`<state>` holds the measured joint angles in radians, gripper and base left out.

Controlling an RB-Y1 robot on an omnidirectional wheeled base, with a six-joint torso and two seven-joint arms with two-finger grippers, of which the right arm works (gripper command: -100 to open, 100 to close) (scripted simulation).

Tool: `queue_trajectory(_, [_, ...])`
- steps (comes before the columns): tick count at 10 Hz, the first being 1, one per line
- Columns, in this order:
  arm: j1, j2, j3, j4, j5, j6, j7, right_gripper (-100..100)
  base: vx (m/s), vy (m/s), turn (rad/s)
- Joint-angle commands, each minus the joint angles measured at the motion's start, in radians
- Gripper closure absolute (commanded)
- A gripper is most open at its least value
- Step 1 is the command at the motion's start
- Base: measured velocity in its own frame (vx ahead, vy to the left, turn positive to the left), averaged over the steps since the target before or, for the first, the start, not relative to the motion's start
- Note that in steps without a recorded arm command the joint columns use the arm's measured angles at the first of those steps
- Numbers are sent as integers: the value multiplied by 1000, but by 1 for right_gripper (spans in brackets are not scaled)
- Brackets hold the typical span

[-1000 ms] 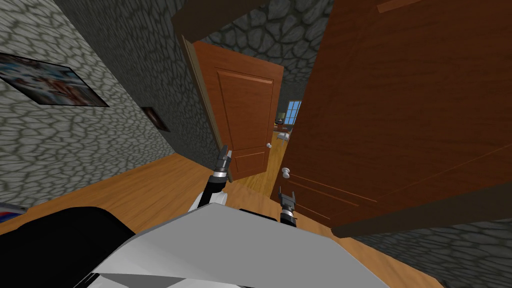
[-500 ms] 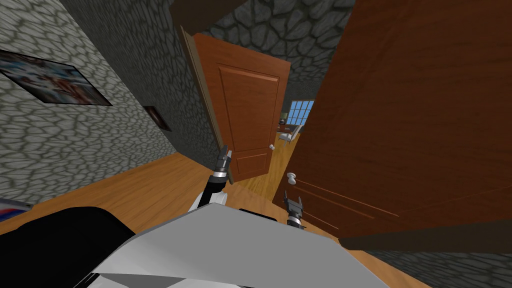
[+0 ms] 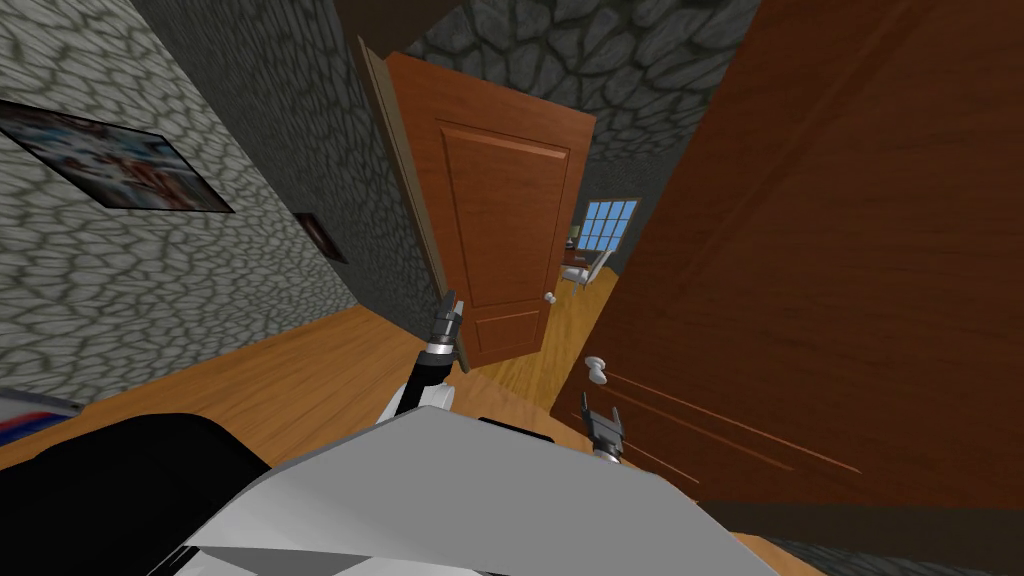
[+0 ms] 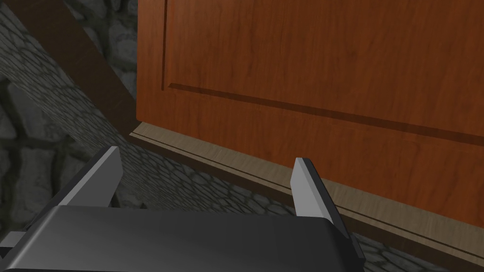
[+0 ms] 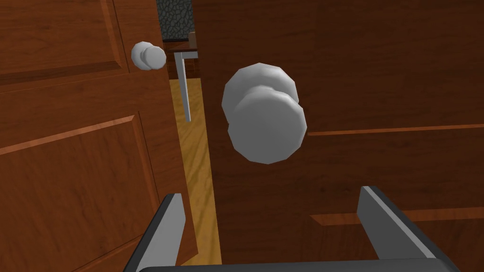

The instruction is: Push the door open

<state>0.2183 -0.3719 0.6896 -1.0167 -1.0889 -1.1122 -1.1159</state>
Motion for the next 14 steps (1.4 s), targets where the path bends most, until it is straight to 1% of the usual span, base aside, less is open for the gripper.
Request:
queue_trajectory(1, [16,-32,-5,4,-2,-12,-42,-100,107,64,50])
queue_trajectory(6, [59,-117,-13,40,-3,-57,-165,-100,102,73,52])
queue_trajectory(9, [82,-164,-18,61,-4,-82,-233,-100,104,60,47])
queue_trajectory(11, [96,-192,-21,73,-4,-97,-273,-100,94,54,42])
queue_trajectory(14, [113,-225,-24,87,-4,-114,-321,-100,95,30,34])
